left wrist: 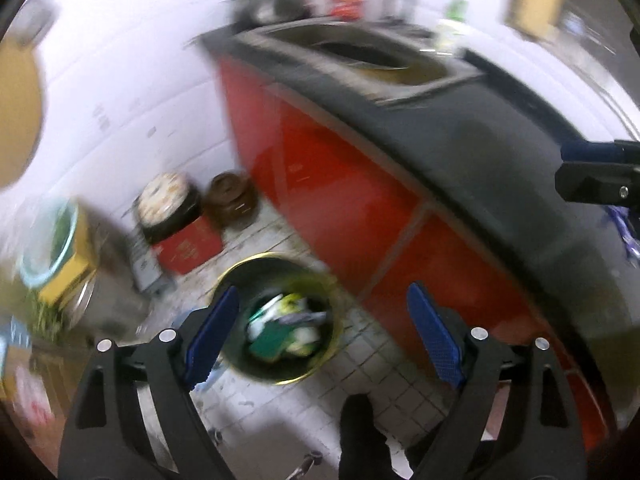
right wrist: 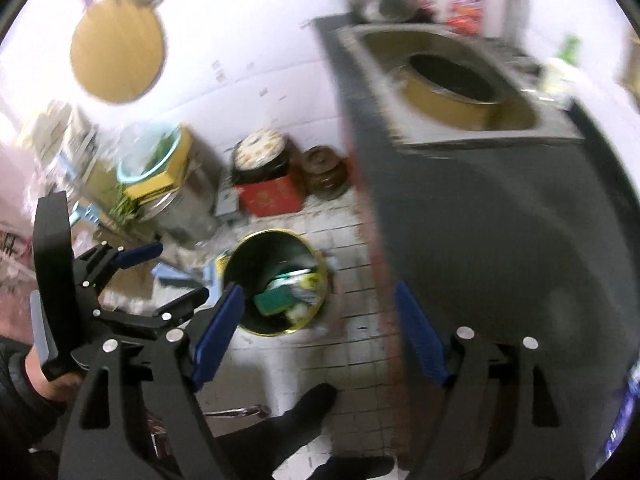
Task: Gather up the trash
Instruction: 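Return both tools to the counter above the remaining trash, then grasp the foil wrapper with the left tool while the right tool grasps the plastic cup, then carry the foil wrapper and clear cup to the bin and release both, then return both tools to the counter above the cloth and toothpaste tube, then grasp the blue cloth with the left tool while the right tool grasps the purple toothpaste tube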
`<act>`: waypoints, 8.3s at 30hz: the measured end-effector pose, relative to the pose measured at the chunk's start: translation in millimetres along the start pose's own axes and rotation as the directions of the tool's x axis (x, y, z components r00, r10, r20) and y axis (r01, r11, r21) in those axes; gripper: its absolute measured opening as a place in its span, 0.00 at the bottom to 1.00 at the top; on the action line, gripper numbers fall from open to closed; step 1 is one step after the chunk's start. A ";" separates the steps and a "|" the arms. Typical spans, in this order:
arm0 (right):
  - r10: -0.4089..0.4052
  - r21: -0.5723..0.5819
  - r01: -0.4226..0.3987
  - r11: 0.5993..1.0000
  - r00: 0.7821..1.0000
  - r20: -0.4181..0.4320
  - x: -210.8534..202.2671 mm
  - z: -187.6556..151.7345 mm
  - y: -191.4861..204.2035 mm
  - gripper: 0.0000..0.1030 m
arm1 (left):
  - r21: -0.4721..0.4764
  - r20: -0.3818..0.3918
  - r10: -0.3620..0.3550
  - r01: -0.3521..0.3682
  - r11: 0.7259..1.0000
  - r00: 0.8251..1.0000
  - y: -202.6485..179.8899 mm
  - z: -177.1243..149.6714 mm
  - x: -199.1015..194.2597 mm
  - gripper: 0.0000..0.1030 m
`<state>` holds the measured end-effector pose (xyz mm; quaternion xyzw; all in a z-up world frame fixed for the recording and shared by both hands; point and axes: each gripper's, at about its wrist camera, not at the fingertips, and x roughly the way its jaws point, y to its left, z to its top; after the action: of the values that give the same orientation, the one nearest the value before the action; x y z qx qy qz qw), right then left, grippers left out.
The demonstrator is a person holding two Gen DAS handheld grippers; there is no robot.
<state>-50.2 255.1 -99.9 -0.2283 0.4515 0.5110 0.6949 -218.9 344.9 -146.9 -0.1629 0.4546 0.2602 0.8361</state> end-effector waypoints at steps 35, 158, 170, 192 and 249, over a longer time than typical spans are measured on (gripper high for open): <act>-0.490 0.704 0.320 0.634 0.871 0.046 -273.4 -322.3 -286.9 0.77 | 0.678 -0.098 -0.454 0.394 0.621 0.886 -463.5 38.7 -47.9 0.82; 0.204 -0.192 -0.207 0.959 0.978 -0.039 19.1 19.9 99.3 0.41 | -0.165 -0.002 0.143 -0.141 0.976 0.990 56.4 -9.2 -59.7 0.40; 0.216 -0.167 -0.245 0.955 0.960 -0.177 137.9 47.5 128.9 0.41 | -0.291 -0.047 0.117 -0.126 0.949 0.992 117.6 -29.8 27.9 0.40; 0.180 -0.158 -0.221 0.962 0.955 -0.237 183.9 59.4 131.9 0.72 | -0.321 -0.062 0.097 -0.112 0.940 0.993 133.9 -46.5 69.7 0.78; -0.426 0.545 0.324 0.773 0.902 0.068 -275.6 -316.2 -308.8 0.76 | 0.495 -0.100 -0.314 0.321 0.807 0.944 -470.4 6.5 -33.3 0.87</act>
<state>88.8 -245.4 -61.5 -0.0678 0.4505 0.2389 0.8575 44.8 -43.1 -98.4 -0.0137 0.4787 -0.0123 0.8778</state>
